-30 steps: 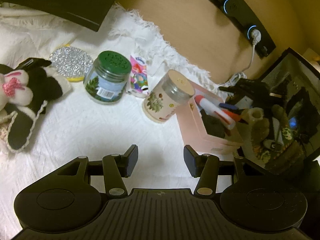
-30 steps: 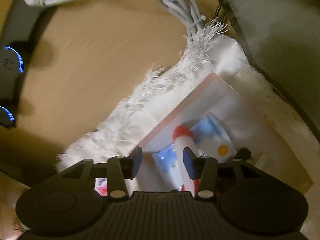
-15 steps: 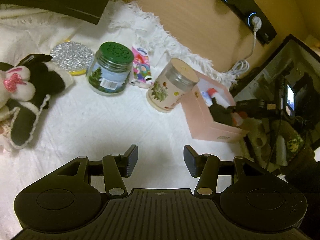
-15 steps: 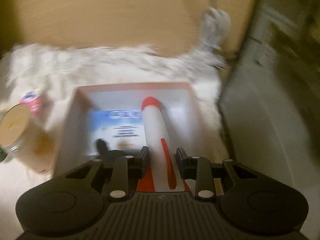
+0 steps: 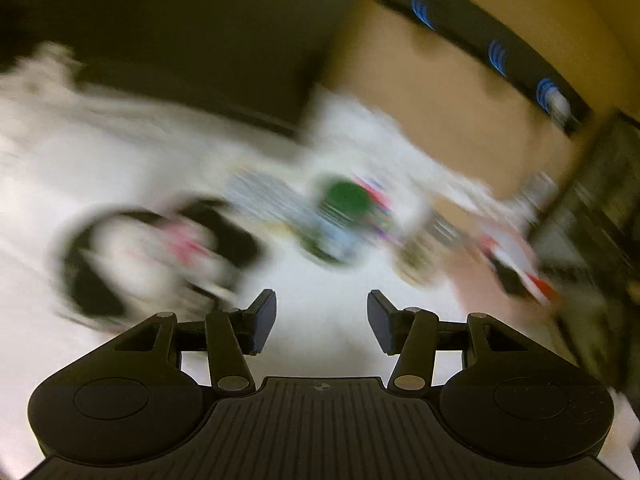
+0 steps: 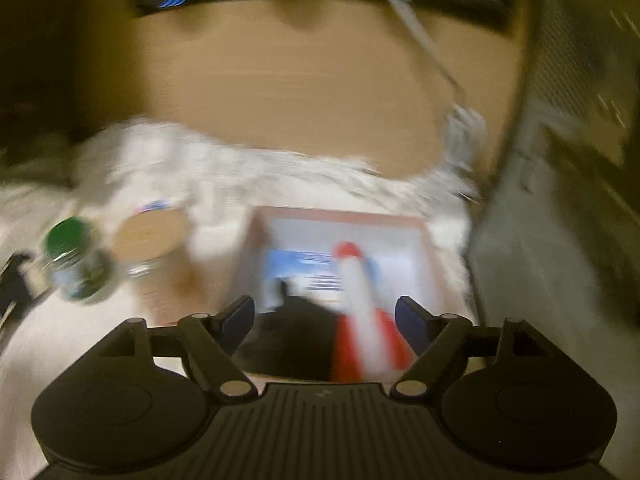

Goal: Organize soft objects
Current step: 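Move the left tool to the black-and-white bunny plush and close on it, then lift the bunny plush with the left tool while the right tool grasps black fabric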

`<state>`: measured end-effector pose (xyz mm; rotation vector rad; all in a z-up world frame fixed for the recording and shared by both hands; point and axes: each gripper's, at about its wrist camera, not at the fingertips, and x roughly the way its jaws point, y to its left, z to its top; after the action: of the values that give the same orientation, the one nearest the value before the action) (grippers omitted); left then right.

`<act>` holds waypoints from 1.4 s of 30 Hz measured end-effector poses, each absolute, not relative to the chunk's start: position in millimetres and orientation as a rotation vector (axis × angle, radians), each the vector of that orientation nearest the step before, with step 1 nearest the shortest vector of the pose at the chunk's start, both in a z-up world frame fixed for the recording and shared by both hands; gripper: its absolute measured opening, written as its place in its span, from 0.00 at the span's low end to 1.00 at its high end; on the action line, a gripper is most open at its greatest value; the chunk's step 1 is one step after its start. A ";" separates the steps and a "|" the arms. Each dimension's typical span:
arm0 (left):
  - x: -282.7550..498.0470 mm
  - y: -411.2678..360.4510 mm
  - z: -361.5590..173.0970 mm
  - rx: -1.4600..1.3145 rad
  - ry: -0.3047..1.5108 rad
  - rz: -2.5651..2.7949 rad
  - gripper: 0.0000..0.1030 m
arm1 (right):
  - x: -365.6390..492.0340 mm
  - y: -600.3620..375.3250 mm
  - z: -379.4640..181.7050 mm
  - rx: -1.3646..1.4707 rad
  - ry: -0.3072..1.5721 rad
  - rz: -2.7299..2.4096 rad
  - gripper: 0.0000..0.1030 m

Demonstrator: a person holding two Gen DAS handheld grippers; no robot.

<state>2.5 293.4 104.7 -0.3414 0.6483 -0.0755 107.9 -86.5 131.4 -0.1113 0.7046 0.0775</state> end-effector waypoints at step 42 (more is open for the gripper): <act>131.8 349.8 51.2 0.053 1.009 -0.304 0.91 | 44.0 54.2 41.4 -0.150 0.951 0.359 1.00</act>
<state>131.8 349.8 51.2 0.0529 1.0086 -0.3036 44.0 54.2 41.4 -0.1503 0.9509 0.3589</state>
